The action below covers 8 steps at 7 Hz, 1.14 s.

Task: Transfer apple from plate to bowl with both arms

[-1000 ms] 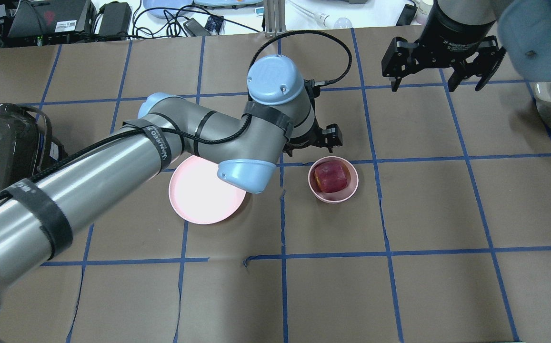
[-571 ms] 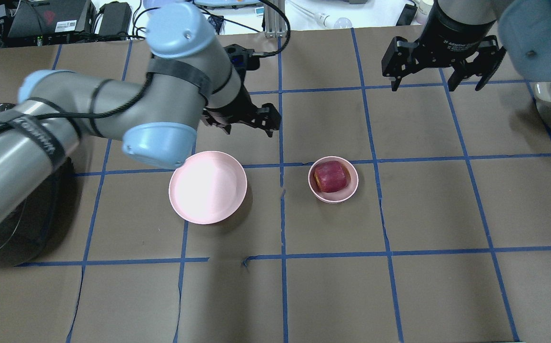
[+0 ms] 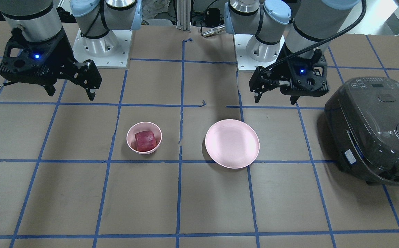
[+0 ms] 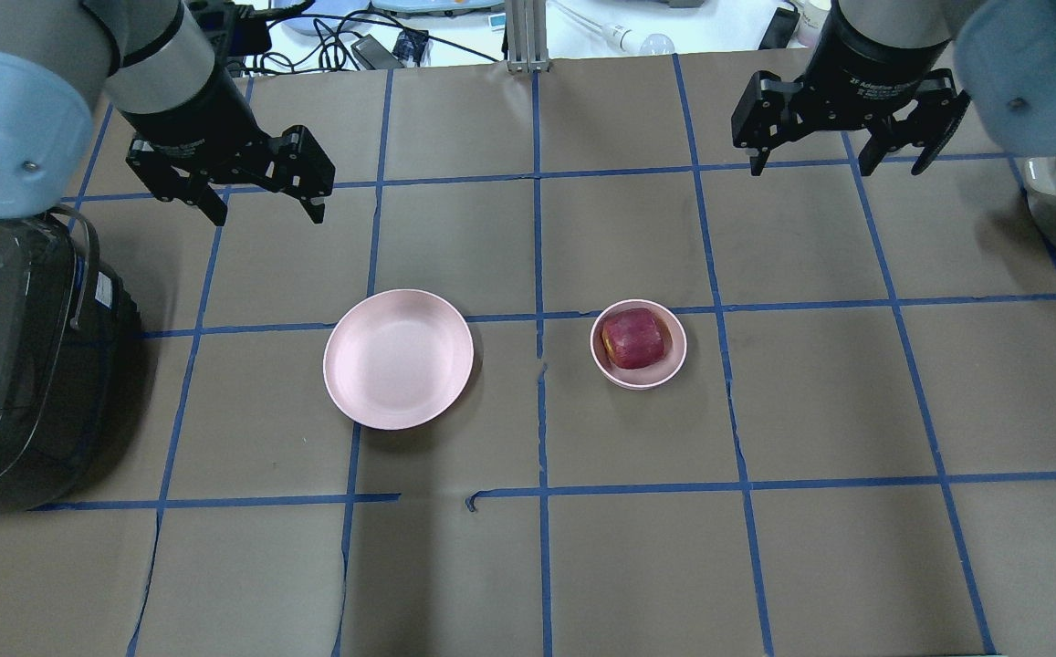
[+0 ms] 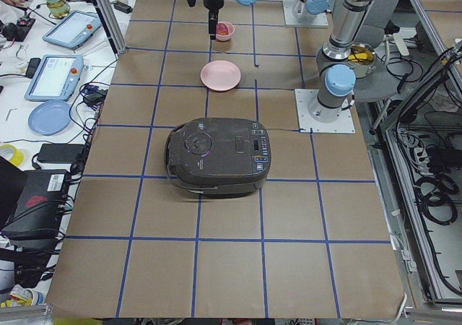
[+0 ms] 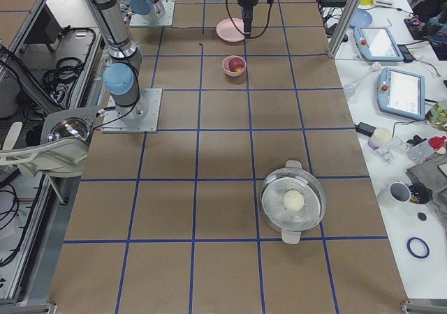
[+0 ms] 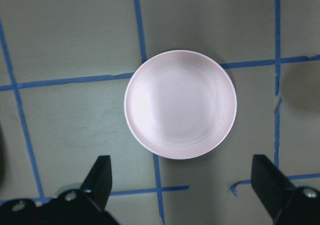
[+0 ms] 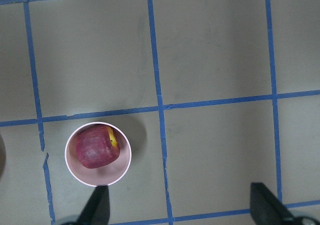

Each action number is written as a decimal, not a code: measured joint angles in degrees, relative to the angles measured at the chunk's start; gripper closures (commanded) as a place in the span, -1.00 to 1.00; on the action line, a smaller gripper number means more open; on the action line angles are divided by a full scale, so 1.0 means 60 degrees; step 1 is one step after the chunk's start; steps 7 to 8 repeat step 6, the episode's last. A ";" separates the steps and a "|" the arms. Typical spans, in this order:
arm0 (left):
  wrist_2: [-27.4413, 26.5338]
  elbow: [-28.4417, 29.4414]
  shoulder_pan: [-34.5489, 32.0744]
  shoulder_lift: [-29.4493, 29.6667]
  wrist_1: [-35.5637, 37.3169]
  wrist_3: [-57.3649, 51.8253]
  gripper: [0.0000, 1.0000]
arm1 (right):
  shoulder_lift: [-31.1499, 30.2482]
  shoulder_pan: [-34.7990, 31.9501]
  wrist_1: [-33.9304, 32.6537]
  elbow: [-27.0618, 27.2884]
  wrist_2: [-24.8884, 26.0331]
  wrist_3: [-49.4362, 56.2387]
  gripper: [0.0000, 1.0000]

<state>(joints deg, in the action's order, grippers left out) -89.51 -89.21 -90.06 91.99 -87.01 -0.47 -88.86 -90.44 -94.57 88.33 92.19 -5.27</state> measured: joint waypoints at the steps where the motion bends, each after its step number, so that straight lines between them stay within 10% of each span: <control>1: -0.0027 0.0144 0.0065 -0.0027 -0.0168 0.0042 -1.00 | 0.0000 0.0000 0.0000 0.0000 0.0001 0.0000 -1.00; 8: -0.0058 0.0291 0.0167 -0.0043 -0.0454 0.0094 -1.00 | -0.0010 0.0000 0.0004 -0.0004 0.0002 0.0013 -1.00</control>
